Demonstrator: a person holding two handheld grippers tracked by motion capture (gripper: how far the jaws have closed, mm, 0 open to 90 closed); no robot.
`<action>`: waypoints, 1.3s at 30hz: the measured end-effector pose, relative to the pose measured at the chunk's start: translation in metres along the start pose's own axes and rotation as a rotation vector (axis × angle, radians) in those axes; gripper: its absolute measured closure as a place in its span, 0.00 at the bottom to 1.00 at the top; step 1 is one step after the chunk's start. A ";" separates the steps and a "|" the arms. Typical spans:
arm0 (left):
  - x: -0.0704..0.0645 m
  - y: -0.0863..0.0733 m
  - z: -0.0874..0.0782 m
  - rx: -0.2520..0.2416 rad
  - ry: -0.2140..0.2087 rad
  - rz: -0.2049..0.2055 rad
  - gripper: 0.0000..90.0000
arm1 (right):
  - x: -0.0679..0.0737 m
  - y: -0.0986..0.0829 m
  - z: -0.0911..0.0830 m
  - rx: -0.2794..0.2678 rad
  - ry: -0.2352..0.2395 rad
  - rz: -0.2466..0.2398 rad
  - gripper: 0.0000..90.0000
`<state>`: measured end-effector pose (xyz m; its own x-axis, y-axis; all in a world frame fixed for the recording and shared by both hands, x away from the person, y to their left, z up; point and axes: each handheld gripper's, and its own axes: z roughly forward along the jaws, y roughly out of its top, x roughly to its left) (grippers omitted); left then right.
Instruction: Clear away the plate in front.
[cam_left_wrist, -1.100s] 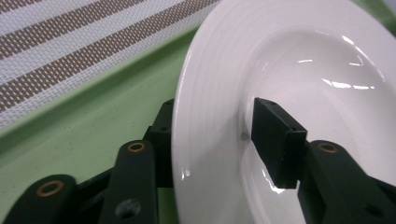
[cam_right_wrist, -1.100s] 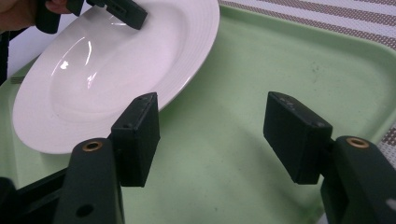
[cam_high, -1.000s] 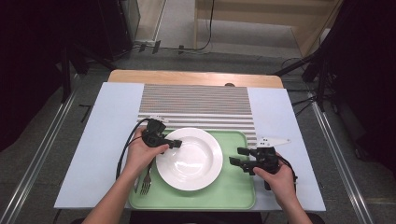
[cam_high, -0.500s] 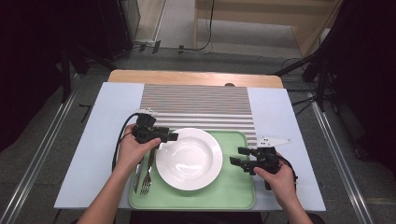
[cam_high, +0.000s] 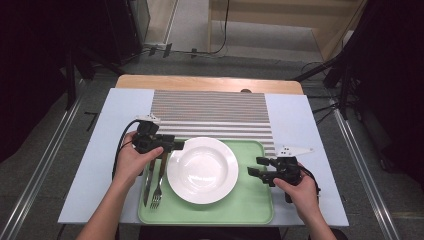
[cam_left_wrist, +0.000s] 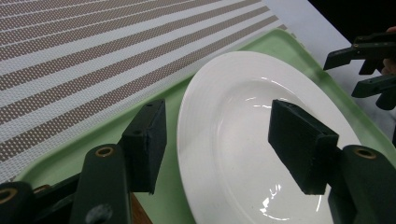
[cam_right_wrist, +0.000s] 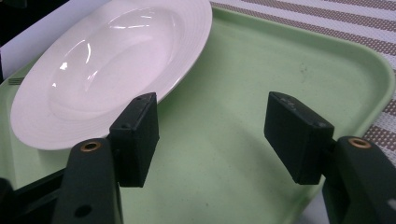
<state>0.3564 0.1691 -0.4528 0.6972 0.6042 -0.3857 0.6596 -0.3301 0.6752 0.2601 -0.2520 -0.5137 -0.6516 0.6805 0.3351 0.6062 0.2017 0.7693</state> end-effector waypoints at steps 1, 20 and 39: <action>0.000 0.000 -0.002 -0.008 -0.020 -0.016 0.40 | 0.000 0.000 0.000 -0.002 -0.001 0.001 0.38; 0.002 -0.022 -0.031 0.005 -0.007 0.007 0.36 | -0.006 -0.001 -0.009 -0.002 -0.006 0.016 0.38; 0.008 -0.064 -0.045 -0.009 0.000 0.014 0.36 | -0.001 -0.019 -0.025 0.016 -0.045 0.015 0.38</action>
<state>0.3072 0.2275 -0.4706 0.7067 0.5992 -0.3761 0.6471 -0.3326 0.6861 0.2378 -0.2741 -0.5153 -0.6214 0.7144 0.3218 0.6236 0.2022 0.7551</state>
